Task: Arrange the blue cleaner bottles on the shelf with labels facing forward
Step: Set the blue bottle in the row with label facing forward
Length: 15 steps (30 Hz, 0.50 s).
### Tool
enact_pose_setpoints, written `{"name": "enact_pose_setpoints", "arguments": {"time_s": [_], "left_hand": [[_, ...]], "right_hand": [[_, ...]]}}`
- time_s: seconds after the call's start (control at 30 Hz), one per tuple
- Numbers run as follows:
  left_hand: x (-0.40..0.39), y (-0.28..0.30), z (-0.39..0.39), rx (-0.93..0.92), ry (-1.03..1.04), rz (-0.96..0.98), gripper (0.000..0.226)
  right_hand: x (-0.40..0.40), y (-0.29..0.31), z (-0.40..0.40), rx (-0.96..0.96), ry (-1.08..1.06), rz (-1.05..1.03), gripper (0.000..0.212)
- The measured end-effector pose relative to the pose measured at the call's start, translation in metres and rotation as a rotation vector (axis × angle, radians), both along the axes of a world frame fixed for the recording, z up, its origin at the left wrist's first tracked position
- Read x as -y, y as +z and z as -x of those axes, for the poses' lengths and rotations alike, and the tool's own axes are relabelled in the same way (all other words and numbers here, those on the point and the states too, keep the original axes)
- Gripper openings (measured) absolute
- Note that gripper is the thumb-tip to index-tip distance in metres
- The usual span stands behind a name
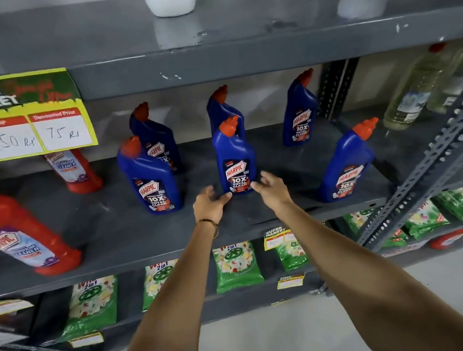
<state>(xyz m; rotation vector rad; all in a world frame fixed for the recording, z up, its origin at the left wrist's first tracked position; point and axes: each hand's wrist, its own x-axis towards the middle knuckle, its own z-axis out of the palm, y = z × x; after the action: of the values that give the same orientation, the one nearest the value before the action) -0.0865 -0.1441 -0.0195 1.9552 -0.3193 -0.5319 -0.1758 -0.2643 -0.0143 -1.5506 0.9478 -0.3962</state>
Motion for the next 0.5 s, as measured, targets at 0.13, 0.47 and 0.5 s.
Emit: {"name": "enact_pose_setpoints", "arguments": {"time_s": [0.13, 0.47, 0.5], "left_hand": [[0.012, 0.001, -0.007, -0.07, -0.068, 0.093, 0.073], [0.014, -0.001, -0.007, -0.035, -0.154, 0.126, 0.042], [0.012, 0.0, -0.005, -0.024, -0.148, 0.114, 0.043]], "right_hand": [[0.01, -0.001, -0.012, 0.013, 0.059, 0.024, 0.065], [0.019, -0.01, -0.013, 0.083, 0.158, 0.014, 0.033], [0.018, -0.01, -0.01, 0.089, 0.162, 0.0, 0.033]]}}
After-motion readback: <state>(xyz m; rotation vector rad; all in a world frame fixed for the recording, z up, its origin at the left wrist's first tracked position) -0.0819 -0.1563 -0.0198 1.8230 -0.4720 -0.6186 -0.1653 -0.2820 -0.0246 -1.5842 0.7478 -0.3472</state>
